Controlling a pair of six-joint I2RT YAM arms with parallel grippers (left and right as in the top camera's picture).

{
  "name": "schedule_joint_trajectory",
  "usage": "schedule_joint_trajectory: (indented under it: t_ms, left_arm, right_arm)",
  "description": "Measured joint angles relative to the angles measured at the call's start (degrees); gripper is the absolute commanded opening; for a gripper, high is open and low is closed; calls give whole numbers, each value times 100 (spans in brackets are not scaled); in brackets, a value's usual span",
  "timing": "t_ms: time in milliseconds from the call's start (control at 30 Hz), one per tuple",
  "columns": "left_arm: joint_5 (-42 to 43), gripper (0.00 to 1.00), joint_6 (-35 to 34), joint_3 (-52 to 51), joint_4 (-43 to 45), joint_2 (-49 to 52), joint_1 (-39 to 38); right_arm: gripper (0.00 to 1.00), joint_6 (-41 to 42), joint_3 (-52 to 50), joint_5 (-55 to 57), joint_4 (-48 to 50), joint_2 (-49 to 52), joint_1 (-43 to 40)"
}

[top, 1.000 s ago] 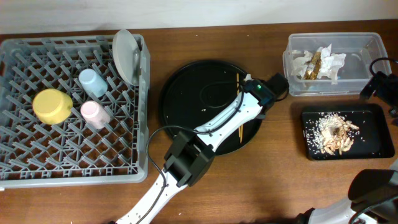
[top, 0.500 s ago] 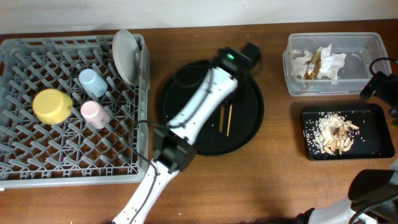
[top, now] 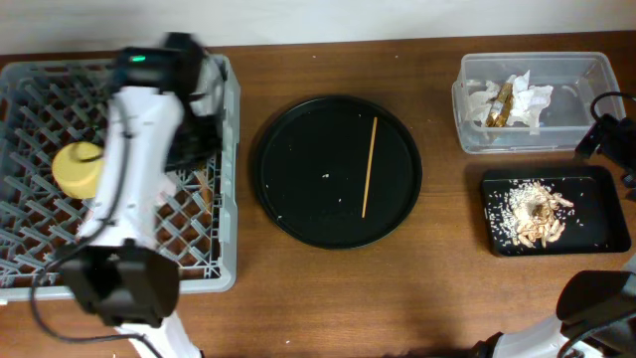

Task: Sort waste into correct bins and load items into the dishwasher rack
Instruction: 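Carry the chopstick into the rack and drop it beside the plate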

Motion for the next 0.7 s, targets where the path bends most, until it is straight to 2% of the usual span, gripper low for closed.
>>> schedule_joint_trajectory:
  t_ms: [67, 233, 467, 700]
  left_arm:
    - [140, 1, 354, -413, 328, -33, 433]
    - [592, 1, 1338, -1432, 1034, -33, 518]
    - [669, 1, 2120, -1462, 2022, -33, 911]
    - [671, 0, 2441, -1462, 3003, -33, 1403]
  right_arm:
    - [98, -2, 0, 0, 7, 0, 0]
    - [98, 7, 0, 0, -2, 0, 0]
    - [98, 2, 0, 0, -2, 0, 0]
    - [98, 2, 0, 0, -2, 0, 0]
